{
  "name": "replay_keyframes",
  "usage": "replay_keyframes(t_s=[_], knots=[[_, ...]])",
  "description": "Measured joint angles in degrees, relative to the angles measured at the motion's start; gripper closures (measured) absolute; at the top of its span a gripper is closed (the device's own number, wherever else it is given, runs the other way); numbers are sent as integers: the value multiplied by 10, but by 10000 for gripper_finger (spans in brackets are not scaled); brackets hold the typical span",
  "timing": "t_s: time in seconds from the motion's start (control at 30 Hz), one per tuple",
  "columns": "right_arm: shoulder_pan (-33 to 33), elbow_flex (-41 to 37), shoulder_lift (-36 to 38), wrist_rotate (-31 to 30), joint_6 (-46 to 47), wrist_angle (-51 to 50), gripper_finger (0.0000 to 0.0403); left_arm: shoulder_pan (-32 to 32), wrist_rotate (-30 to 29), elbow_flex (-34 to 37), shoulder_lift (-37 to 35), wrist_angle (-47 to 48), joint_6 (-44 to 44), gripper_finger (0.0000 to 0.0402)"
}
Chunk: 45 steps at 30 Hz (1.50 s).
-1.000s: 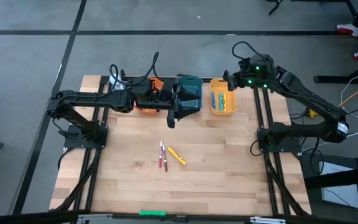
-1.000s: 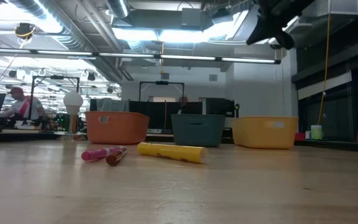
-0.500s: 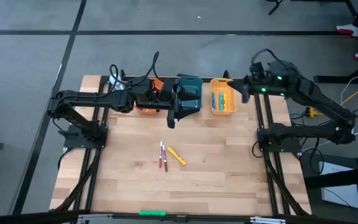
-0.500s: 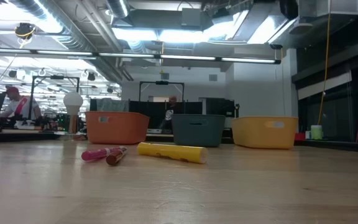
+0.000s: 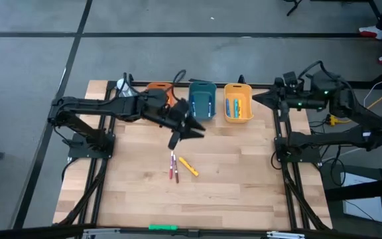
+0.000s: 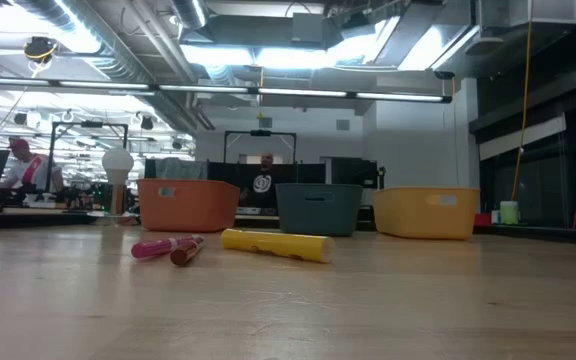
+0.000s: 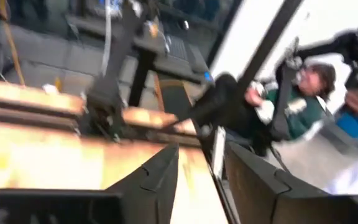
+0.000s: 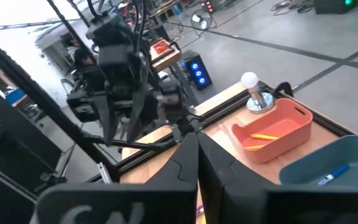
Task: Pick & Place Markers
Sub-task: Put the yellow highlighter pen into the yellow bin
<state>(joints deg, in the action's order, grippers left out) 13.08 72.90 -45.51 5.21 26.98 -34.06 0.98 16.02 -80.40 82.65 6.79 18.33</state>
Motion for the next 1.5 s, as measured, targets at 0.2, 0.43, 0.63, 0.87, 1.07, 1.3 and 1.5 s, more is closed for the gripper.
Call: replay_keyframes(t_s=[0.2,0.43,0.63,0.87,1.07,1.3,1.5], knots=[[-13,0,-6,-6,8,0,403,-38,31,0,-8,93,19,297],[-14,0,-14,-6,11,0,403,-87,73,0,-8,201,50,297],[-14,0,-20,-6,13,0,403,-123,81,0,-8,254,50,295],[-13,0,-24,-6,13,0,403,-154,72,0,-8,275,14,290],[-13,0,-29,-6,16,0,403,-167,-12,0,-8,312,-13,277],[-13,0,-29,-6,16,0,403,-167,-45,0,7,350,-57,226],[-13,0,-29,-8,22,-1,403,-163,-44,0,41,350,-98,177]])
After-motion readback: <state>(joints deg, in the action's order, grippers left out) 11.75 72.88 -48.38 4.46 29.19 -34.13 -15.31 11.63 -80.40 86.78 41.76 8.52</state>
